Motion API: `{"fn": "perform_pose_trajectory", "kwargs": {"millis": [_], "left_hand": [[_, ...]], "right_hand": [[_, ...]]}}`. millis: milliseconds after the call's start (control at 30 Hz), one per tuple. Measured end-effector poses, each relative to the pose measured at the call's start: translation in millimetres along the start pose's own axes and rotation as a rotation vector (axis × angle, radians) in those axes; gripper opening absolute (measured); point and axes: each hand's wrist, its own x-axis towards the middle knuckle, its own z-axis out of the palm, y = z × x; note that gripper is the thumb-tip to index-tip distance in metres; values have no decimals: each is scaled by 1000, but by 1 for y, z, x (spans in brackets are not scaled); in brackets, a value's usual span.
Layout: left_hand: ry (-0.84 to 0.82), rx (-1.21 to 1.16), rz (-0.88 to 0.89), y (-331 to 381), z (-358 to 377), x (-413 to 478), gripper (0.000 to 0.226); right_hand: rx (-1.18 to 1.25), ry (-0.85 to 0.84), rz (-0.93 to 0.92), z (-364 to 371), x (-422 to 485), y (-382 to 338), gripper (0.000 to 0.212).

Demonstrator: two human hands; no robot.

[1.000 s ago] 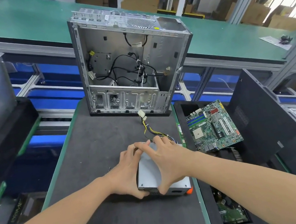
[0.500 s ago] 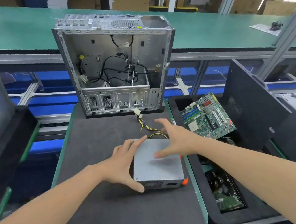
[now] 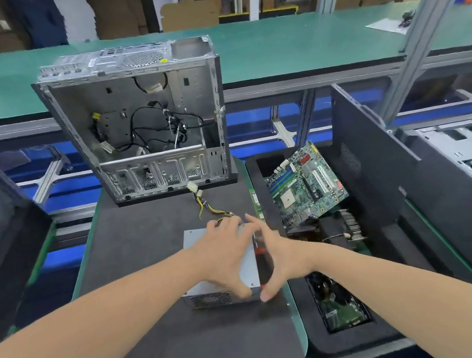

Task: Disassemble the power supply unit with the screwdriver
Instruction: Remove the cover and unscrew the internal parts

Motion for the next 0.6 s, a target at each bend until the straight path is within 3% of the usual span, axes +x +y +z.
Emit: {"fn": "perform_pose_trajectory", "kwargs": {"millis": [200,333,600], "left_hand": [[24,-74,46,0,-4,-2,113],[51,-93,53,1,-3,-3,108],[48,-108,61,1,-9,-1,98]], "right_hand": [[-95,233,-207,23,7,21,153],[-127,302,-274,35,13,28,130],[-215,346,-295,44,23,38,131]]}}
